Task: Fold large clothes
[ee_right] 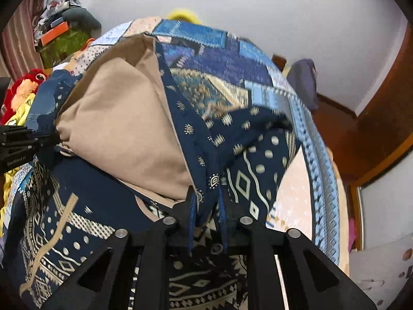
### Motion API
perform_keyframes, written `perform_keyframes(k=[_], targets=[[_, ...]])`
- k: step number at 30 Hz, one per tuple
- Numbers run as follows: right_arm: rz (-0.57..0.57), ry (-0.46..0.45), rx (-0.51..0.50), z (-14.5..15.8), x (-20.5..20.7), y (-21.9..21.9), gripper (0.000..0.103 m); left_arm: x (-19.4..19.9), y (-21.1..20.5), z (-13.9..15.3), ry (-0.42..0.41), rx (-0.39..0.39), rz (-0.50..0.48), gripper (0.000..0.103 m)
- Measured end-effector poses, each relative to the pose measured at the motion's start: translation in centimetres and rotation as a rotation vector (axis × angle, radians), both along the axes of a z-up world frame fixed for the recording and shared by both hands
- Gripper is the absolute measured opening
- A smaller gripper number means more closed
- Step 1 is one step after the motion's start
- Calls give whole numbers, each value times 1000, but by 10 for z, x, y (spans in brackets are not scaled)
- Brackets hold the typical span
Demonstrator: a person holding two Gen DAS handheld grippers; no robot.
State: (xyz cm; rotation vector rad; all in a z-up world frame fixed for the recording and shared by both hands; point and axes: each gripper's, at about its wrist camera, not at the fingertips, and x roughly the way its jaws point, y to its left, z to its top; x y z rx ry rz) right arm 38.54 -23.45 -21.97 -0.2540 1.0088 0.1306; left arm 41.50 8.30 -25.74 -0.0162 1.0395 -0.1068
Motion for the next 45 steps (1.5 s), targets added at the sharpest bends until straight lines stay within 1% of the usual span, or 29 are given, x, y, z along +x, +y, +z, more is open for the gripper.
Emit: perform_keyframes(k=[1, 2, 3, 4, 5, 6, 7, 8, 11, 14, 16, 19, 22, 26, 28, 30, 31, 32, 33, 35, 36, 37, 38, 42, 45], targets=[[-26, -26, -38, 0, -1, -4, 66, 0, 1, -2, -2, 2, 2, 18], [-45, -56, -72, 1, -3, -7, 88, -1, 1, -3, 0, 0, 3, 19], [-48, -81, -83, 2, -5, -12, 90, -1, 0, -3, 3, -2, 4, 19], [-40, -64, -62, 1, -6, -15, 90, -1, -2, -1, 2, 5, -8, 19], [-38, -42, -35, 2, -7, -18, 90, 0, -1, 0, 0, 15, -21, 23], [-42, -29, -10, 3, -8, -19, 90, -1, -4, 3, -5, 47, -33, 28], [-41, -27, 11, 7, -9, -19, 90, -1, -6, 6, -6, 66, -38, 40], [-37, -31, 22, 11, -10, -18, 90, -2, -7, 11, -13, 86, -46, 49], [-9, -70, 45, 28, -13, -9, 90, -4, -10, 29, -49, 100, -74, 64], [21, -100, 93, 46, -6, 2, 90, 2, -9, 52, -99, 90, -67, 71], [34, -110, 128, 54, 3, 10, 90, 13, -6, 66, -129, 61, -57, 72], [41, -121, 172, 61, 22, 22, 90, 36, -6, 78, -154, 46, -48, 72], [40, -116, 196, 60, 48, 32, 90, 61, -9, 79, -152, 24, -46, 72], [29, -86, 224, 48, 82, 43, 90, 90, -17, 73, -152, 16, -59, 72], [20, -62, 234, 39, 100, 48, 85, 103, -23, 70, -155, 10, -66, 72], [24, -31, 255, 29, 116, 52, 76, 113, -28, 67, -165, 18, -73, 71], [26, -17, 262, 25, 122, 54, 68, 117, -30, 65, -169, 20, -79, 68], [27, -4, 269, 21, 127, 55, 61, 120, -32, 64, -171, 23, -82, 60], [30, 9, 278, 17, 133, 57, 58, 124, -35, 63, -171, 30, -83, 56], [28, 21, 285, 10, 140, 59, 34, 130, -38, 60, -164, 34, -91, 35], [28, 28, 291, 8, 143, 59, 30, 131, -40, 58, -159, 32, -95, 30], [28, 33, 310, 5, 145, 60, 23, 132, -41, 58, -155, 32, -99, 17], [29, 34, 319, 4, 144, 60, 16, 132, -43, 58, -153, 30, -103, 10], [54, 21, 375, 15, 132, 58, 10, 113, -44, 71, -176, -2, -119, 8], [88, -15, 370, 34, 111, 60, 10, 89, -45, 88, -198, -18, -137, 8]])
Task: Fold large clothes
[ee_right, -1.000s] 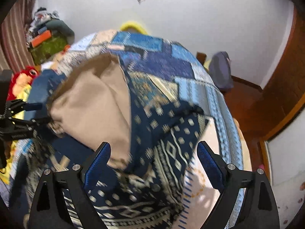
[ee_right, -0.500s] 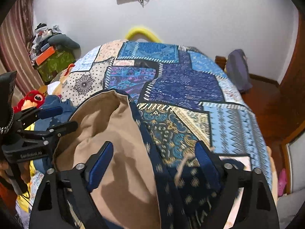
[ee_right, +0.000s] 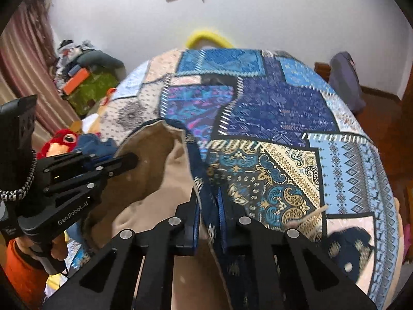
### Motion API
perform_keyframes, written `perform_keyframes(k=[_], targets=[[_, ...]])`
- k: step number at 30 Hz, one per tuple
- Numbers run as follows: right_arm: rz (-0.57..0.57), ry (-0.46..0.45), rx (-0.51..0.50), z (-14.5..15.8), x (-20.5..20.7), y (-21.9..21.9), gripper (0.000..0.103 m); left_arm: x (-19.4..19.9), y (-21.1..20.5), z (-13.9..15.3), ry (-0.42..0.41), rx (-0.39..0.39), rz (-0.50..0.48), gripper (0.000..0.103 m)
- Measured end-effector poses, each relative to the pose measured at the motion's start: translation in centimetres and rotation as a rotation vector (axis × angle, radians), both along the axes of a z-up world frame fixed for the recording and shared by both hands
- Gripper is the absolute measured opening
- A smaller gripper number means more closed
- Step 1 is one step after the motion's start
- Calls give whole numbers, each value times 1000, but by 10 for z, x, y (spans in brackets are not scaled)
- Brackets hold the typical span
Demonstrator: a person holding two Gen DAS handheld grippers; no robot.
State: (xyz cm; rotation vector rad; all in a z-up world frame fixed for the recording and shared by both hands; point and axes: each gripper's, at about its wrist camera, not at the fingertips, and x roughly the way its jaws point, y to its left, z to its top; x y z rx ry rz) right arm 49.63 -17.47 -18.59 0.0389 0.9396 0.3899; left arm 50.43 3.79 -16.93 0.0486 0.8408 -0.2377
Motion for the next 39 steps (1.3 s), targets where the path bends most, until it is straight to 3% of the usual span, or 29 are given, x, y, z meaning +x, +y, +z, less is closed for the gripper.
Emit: perform_keyframes(k=[10, 16, 19, 21, 24, 26, 27, 31, 32, 34, 39], targets=[[108, -90, -5, 65, -106, 6, 9, -114, -9, 63, -69, -71, -110, 7], [95, -111, -27, 80, -164, -2, 9, -154, -21, 60, -56, 15, -129, 6], [40, -117, -80, 84, -178, -12, 10, -157, -16, 55, -24, 1, -105, 6], [23, -105, -104, 85, -180, -18, 10, -153, -11, 50, 1, -12, -77, 8], [6, -96, -139, 84, -177, -24, 10, -145, -4, 42, 0, 14, -40, 19], [10, -105, -164, 82, -170, -25, 10, -139, -1, 36, -4, 37, -25, 39], [14, -109, -187, 78, -165, -25, 10, -133, 1, 30, -3, 56, -8, 42], [-6, -81, -293, 47, -134, -21, 10, -112, 12, 10, 36, 78, 25, 45], [-9, -74, -308, 40, -125, -19, 10, -107, 15, 6, 45, 74, 30, 51], [-9, -56, -317, 27, -103, -16, 10, -92, 22, 0, 51, 65, 49, 58], [16, -51, -285, 17, -56, -6, 10, -52, 27, -8, 56, 60, 59, 59]])
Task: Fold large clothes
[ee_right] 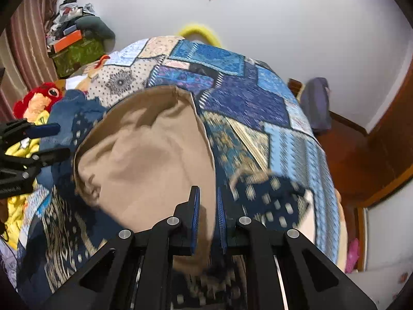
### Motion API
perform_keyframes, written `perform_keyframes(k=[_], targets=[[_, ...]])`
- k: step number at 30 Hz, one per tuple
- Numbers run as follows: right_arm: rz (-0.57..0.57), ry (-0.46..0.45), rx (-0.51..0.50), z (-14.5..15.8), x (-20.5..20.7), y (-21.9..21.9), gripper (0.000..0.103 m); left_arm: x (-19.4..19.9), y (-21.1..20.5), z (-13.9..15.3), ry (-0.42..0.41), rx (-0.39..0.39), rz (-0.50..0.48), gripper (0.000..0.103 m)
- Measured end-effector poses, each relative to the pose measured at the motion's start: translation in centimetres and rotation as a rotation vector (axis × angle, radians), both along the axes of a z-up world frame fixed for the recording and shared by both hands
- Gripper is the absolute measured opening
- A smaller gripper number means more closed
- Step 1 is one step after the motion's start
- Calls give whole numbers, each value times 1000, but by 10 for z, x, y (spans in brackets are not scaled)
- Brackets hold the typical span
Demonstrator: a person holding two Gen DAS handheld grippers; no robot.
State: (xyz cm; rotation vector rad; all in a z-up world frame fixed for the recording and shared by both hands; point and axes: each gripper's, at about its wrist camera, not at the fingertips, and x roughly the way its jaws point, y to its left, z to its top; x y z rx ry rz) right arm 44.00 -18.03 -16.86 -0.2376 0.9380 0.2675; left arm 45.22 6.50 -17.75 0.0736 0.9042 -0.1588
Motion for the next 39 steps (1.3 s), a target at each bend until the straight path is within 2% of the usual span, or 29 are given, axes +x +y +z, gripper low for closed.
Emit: perform_keyframes(k=[2, 6, 9, 10, 12, 13, 14, 16, 20, 24, 27, 34, 39], targets=[[11, 0, 10, -2, 18, 4, 10, 21, 0, -6, 9, -9, 7, 59], [9, 12, -19, -14, 50, 13, 10, 61, -5, -20, 43, -54, 0, 59], [5, 44, -46, -27, 66, 15, 10, 85, -11, -28, 55, -60, -11, 59], [1, 53, -34, -30, 69, 12, 10, 94, -14, -30, 58, -57, -15, 56], [-2, 69, -2, -33, 67, 7, 10, 109, -20, -34, 62, -43, -18, 33], [-1, 75, 11, -33, 65, 4, 10, 115, -22, -35, 72, -42, -20, 14], [0, 77, 21, -33, 62, 2, 10, 117, -23, -35, 78, -48, -21, 6], [-2, 74, 36, -29, 54, -5, 10, 115, -26, -28, 60, -73, -27, 6], [-4, 71, 48, -16, 33, -17, 10, 81, -34, 0, 7, -140, -74, 6], [-5, 44, 46, 6, 3, -30, 10, 18, -56, 30, -42, -131, -192, 6], [-2, 16, 51, 28, -25, -38, 10, -34, -67, 39, -50, -112, -276, 6], [-9, -39, 106, 78, -86, -44, 10, -131, -76, 15, 5, -116, -415, 6], [33, -36, 162, 96, -109, -19, 10, -170, -80, -12, 64, -131, -449, 6]])
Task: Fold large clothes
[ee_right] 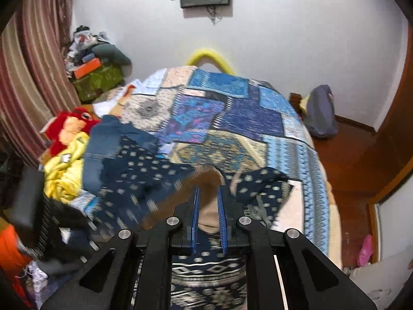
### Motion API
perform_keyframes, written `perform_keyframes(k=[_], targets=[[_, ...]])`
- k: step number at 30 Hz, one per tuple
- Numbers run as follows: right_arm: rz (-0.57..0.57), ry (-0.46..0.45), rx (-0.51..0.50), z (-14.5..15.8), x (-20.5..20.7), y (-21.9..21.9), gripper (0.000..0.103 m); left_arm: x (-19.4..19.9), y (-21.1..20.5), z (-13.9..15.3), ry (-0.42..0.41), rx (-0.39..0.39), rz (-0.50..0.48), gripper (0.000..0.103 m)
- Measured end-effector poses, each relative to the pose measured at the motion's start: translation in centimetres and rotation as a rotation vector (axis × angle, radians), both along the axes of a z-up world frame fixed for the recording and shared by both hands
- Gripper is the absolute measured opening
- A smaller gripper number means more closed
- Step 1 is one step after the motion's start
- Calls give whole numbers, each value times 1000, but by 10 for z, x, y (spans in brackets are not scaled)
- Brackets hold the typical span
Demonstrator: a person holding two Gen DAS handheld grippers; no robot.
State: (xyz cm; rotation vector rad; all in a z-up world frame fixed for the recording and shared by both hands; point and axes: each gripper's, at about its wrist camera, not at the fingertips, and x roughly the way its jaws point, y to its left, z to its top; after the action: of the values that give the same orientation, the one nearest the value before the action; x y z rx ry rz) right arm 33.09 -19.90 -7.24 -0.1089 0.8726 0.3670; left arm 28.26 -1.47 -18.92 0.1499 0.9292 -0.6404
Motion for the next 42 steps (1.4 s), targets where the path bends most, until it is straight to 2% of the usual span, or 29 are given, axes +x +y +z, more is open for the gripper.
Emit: perform_keyframes(k=[2, 5, 9, 12, 14, 15, 19, 22, 25, 28, 32, 33, 35, 39, 41, 42], targets=[[15, 29, 19, -5, -1, 13, 10, -14, -1, -12, 16, 22, -16, 6], [40, 105, 27, -28, 1, 39, 10, -28, 1, -27, 36, 89, -10, 6], [19, 209, -68, -86, 4, 60, 10, -35, 18, -34, 54, 100, 57, 13], [8, 272, -147, -129, -8, 59, 10, -40, 38, -34, 92, 87, 115, 31], [16, 310, -163, -148, -20, 50, 10, -46, 51, -34, 95, 100, 157, 65], [17, 319, -164, -154, -27, 46, 10, -49, 57, -32, 85, 109, 181, 69], [21, 303, -151, -150, -54, 26, 10, -51, 83, -21, 71, 123, 247, 70], [15, 276, -121, -136, -64, 16, 10, -40, 99, -11, 44, 105, 304, 70], [26, 275, -145, -142, -67, 14, 10, -27, 103, -6, 22, 66, 360, 70], [34, 295, -161, -159, -67, 11, 10, -11, 100, -23, 67, 53, 394, 71], [35, 254, -165, -156, -76, 3, 10, -3, 83, -62, 128, 143, 373, 72], [30, 244, -176, -156, -80, 1, 10, -4, 83, -68, 130, 134, 374, 73], [29, 222, -191, -154, -87, -6, 10, -4, 89, -73, 134, 107, 407, 83], [23, 184, -199, -149, -97, -18, 10, -4, 99, -80, 175, 52, 433, 85], [2, 176, -199, -146, -98, -25, 10, -6, 98, -80, 163, 65, 430, 88], [-37, 162, -240, -146, -100, -31, 14, -6, 97, -81, 156, 73, 430, 89]])
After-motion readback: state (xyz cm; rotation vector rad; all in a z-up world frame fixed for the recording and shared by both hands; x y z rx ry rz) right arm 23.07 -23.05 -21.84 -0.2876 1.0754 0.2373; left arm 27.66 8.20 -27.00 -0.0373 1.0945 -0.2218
